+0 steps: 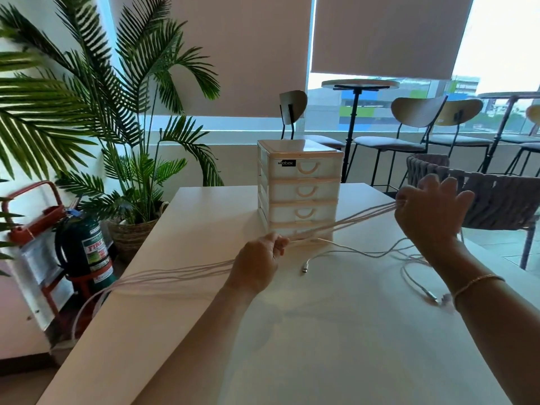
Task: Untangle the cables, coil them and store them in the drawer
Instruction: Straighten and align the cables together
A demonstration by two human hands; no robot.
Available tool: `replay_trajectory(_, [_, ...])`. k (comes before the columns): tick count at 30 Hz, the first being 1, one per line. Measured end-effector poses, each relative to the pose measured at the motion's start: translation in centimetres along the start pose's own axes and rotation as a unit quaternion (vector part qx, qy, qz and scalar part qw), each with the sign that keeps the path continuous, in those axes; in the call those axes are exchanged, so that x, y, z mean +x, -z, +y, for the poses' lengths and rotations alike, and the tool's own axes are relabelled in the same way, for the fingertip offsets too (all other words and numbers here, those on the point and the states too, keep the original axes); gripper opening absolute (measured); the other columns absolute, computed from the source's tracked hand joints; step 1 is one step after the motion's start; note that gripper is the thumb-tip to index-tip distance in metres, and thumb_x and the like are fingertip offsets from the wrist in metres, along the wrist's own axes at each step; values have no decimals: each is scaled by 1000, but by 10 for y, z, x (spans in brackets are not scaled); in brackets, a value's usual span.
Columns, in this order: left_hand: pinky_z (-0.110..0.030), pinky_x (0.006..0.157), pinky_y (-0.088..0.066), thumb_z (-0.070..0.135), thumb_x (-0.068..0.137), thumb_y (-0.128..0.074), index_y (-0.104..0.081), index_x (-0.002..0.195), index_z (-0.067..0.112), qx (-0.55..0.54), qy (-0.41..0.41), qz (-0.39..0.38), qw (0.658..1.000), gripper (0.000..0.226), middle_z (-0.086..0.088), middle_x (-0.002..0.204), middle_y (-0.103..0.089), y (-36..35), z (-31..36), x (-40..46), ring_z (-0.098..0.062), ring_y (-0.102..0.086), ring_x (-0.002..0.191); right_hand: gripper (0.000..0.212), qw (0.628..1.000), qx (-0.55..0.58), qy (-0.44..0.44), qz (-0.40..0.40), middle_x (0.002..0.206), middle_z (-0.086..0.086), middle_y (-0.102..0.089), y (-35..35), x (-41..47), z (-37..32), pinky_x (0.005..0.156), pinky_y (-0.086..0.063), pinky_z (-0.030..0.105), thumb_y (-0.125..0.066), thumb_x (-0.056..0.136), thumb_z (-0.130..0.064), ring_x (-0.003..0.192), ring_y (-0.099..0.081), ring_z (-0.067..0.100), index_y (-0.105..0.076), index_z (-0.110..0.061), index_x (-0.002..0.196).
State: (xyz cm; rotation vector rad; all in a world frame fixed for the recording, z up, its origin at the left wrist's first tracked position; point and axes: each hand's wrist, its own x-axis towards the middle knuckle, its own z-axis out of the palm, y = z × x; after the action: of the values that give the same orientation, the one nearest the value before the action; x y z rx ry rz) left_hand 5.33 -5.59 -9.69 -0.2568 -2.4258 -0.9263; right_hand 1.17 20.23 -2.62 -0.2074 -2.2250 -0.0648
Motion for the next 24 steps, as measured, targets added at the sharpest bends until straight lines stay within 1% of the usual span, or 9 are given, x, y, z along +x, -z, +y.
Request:
replay_trajectory(1, [-24,72,-40,21,96,-48,-62,90,6,6,-2,12,1000,22,-8,92,-70,1,1,1,-27,-64,88,15,999,7,-3,34,88,21,-57,1,0,-1,81,-36,48,-58,84,-8,87,-49,41,-72,-5,83])
replay_trajectory(3, [-30,73,-44,24,96,-47,-62,90,5,25,-5,38,999,25,-11,91,-70,3,0,2,-31,-64,87,15,1000,-17,-17,10,91,21,-55,-1,-1,-5,81,-36,48,-57,86,-8,89,-49,40,-71,-5,86])
replay_trajectory(9, [-31,79,-46,20,96,-46,-61,96,4,56,19,54,997,22,-5,105,-70,8,-11,0,-28,-65,97,28,955,-25,-60,-289,122,12,-51,-9,-3,-21,79,-45,34,-55,88,-13,106,-55,31,-63,-12,115])
replay_trajectory(14, [-34,83,-47,16,95,-46,-62,99,4,64,32,32,997,20,-6,107,-69,9,-14,-3,-29,-64,99,27,914,-93,-23,-394,101,8,-59,16,4,-29,70,-44,30,-58,86,-16,88,-55,22,-59,-10,112])
replay_trajectory(17, [-33,82,-47,14,94,-47,-62,98,3,64,8,15,998,19,-9,103,-70,7,-8,-5,-31,-64,97,23,942,-68,-18,-328,98,10,-60,27,21,-25,69,-44,33,-55,89,-18,91,-59,25,-59,-7,110])
replay_trajectory(19, [-32,79,-46,14,94,-48,-61,93,2,51,2,15,999,18,-11,99,-70,5,-1,-6,-31,-65,94,15,992,6,28,-126,91,13,-65,34,32,-23,65,-48,34,-54,91,-14,83,-63,30,-65,-7,99])
replay_trajectory(21, [-35,74,-46,17,95,-49,-61,89,0,42,10,32,999,22,-14,93,-70,5,2,-4,-35,-65,88,11,986,75,120,93,82,17,-65,35,35,-17,60,-53,39,-57,88,-6,73,-64,35,-67,-7,84])
replay_trajectory(22, [-36,73,-46,18,95,-49,-61,87,0,41,15,40,998,23,-16,91,-70,6,1,-4,-36,-65,86,9,978,77,146,131,83,19,-63,33,34,-13,61,-54,45,-58,87,-5,75,-64,38,-66,-7,82])
replay_trajectory(24, [-35,74,-47,15,94,-49,-61,87,0,39,18,43,998,21,-15,93,-70,8,0,-3,-36,-65,88,15,989,10,147,11,100,20,-58,25,27,-6,81,-50,56,-51,91,-7,96,-58,42,-66,-11,92])
